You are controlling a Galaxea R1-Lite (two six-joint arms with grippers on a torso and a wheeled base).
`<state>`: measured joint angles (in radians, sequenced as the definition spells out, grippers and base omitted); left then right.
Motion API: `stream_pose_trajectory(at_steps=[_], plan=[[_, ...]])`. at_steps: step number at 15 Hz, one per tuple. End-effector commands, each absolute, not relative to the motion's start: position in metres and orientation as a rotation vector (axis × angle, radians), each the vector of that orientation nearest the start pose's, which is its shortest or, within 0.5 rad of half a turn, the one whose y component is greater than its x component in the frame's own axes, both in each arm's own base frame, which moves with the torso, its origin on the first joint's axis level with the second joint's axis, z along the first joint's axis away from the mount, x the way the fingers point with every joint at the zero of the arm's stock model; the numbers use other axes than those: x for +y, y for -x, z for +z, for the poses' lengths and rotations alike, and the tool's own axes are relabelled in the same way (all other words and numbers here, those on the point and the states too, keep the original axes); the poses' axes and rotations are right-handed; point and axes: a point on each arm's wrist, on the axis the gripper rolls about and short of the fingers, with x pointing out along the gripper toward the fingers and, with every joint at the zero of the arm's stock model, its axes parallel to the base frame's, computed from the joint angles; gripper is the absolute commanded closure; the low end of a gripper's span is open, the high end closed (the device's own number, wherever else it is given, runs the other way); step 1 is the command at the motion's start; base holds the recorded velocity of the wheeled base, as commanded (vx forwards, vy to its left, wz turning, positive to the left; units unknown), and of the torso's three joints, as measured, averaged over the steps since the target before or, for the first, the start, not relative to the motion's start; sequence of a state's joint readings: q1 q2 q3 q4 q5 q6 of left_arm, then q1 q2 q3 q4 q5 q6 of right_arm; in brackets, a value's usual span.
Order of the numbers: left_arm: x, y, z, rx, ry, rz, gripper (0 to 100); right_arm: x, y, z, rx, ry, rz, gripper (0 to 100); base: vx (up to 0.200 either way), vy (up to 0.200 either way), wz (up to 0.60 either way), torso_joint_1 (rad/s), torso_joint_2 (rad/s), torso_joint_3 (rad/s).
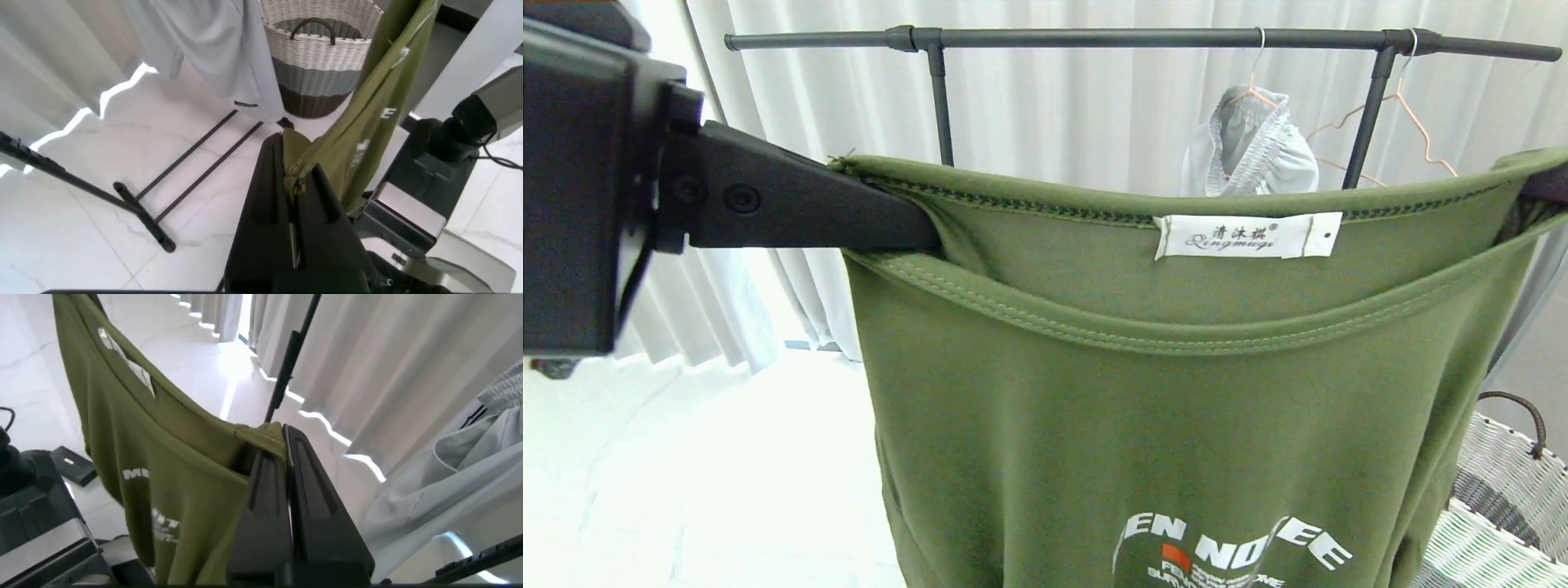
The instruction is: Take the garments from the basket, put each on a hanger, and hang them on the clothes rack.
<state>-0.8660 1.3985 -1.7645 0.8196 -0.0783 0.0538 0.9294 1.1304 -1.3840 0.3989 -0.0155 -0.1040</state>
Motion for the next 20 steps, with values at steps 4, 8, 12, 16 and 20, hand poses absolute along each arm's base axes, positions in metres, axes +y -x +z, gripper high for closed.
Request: stream_pose_trajectory(at_steps=[4, 8, 12, 16, 20], plan=[[-0.136, -0.113, 0.384, 0.409, -0.229, -0.94, 100, 0.094, -0.071, 0.373, 0.087, 0.16, 0.919, 0, 0.0, 0.0, 0.0, 0.0, 0.0, 0.0], [-0.135, -0.113, 0.385, 0.406, -0.228, -0.939, 100, 0.089, -0.067, 0.365, 0.102, 0.178, 0.923, 0, 0.0, 0.0, 0.0, 0.0, 0.0, 0.0], [-0.13, -0.113, 0.379, 0.407, -0.276, -0.787, 100, 0.067, -0.064, 0.351, 0.136, 0.196, 0.71, 0, 0.0, 0.0, 0.0, 0.0, 0.0, 0.0], [-0.101, -0.11, 0.355, 0.455, -0.363, -0.521, 100, 0.024, -0.07, 0.33, 0.371, 0.271, 0.16, 0, 0.0, 0.0, 0.0, 0.0, 0.0, 0.0], [-0.083, -0.105, 0.346, 0.428, -0.328, -0.452, 100, 0.009, -0.07, 0.31, 0.414, 0.383, -0.016, 0, 0.0, 0.0, 0.0, 0.0, 0.0, 0.0]])
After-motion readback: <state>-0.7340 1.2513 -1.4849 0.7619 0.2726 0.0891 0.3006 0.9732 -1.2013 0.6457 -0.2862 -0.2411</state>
